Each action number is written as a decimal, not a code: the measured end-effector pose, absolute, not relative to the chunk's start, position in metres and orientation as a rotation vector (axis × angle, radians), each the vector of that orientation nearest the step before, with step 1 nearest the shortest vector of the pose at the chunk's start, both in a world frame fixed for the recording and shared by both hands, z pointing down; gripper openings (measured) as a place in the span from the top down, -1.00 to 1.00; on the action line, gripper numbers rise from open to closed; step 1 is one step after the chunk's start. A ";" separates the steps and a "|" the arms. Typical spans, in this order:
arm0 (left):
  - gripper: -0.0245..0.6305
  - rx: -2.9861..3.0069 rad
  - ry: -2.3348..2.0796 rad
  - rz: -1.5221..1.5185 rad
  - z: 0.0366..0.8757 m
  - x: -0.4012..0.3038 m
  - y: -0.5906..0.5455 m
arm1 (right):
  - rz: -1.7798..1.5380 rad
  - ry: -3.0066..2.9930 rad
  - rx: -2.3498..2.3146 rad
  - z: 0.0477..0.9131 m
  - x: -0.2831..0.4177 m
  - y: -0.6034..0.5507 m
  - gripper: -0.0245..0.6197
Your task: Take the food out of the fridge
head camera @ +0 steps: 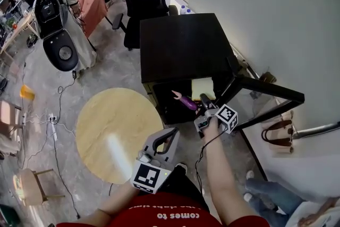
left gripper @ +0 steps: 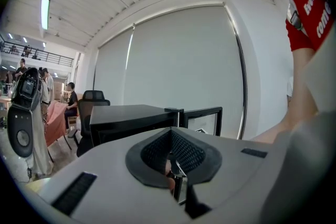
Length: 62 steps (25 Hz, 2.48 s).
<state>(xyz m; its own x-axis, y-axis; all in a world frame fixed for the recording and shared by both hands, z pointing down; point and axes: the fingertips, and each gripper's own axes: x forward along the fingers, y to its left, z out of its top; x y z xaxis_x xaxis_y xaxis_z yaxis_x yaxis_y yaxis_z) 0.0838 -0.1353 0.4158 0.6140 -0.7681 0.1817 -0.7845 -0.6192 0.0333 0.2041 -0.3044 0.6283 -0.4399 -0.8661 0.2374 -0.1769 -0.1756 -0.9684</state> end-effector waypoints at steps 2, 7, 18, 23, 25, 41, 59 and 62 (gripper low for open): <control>0.91 2.707 -1.319 0.228 0.417 0.081 -0.137 | -1.671 1.540 -1.204 0.631 0.204 -0.309 0.46; 0.91 2.683 -1.328 0.217 0.418 0.075 -0.139 | -1.682 1.519 -1.232 0.640 0.206 -0.313 0.46; 0.90 2.696 -1.276 0.169 0.411 0.078 -0.131 | -1.569 1.523 -1.059 0.626 0.208 -0.310 0.65; 0.90 2.715 -1.253 0.148 0.408 0.082 -0.129 | -1.561 1.538 -1.048 0.619 0.211 -0.307 0.65; 0.91 2.729 -1.239 0.142 0.407 0.084 -0.127 | -1.557 1.556 -1.056 0.616 0.211 -0.303 0.65; 0.91 2.746 -1.225 0.138 0.399 0.069 -0.104 | -1.502 1.615 -1.042 0.592 0.206 -0.257 0.65; 0.91 2.735 -1.266 0.039 0.391 0.030 -0.095 | -1.483 1.757 -0.851 0.523 0.153 -0.177 0.65; 0.90 2.731 -1.278 0.046 0.394 0.025 -0.091 | -1.502 1.786 -0.818 0.522 0.139 -0.165 0.65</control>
<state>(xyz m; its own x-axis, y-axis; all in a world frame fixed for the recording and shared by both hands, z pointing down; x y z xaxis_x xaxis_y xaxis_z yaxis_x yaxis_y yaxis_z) 0.0248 -0.0911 0.3942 0.6417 -0.7627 0.0807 -0.7665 -0.6342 0.1012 0.1387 -0.1646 0.5223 -0.5892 -0.8031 -0.0893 -0.0501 0.1465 -0.9879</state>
